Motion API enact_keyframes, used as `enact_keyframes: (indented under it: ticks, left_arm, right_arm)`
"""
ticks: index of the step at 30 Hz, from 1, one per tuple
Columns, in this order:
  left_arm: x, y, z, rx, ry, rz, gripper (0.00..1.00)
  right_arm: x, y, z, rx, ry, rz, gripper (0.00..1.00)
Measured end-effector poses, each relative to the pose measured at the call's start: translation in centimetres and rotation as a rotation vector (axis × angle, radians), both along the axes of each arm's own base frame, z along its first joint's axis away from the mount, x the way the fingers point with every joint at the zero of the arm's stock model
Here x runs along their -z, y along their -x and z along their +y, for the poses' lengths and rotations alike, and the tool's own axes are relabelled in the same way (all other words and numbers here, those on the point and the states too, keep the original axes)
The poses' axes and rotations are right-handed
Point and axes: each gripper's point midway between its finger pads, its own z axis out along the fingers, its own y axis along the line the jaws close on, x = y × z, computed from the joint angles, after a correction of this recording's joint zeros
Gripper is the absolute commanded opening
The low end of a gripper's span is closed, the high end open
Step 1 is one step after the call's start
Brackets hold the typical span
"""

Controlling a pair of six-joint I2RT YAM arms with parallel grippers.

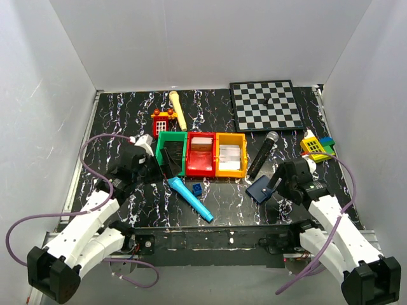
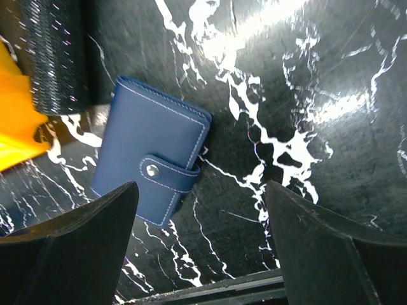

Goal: Take the credit cards out of the card holder
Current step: Move the card holder to the center of the board.

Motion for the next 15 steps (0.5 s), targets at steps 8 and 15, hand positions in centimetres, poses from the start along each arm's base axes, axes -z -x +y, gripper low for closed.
enact_keyframes:
  ticks: [8,15]
  left_arm:
    - [1.8,1.2,-0.6,-0.011,0.002,0.047,0.98]
    - [-0.3,1.2,-0.5,-0.025,0.055,-0.036,0.98]
  right_arm:
    - [3.2,1.2,1.3,0.011,-0.07,0.112,0.73]
    - [3.4,0.7,2.4,0.005,-0.13,0.092,0.66]
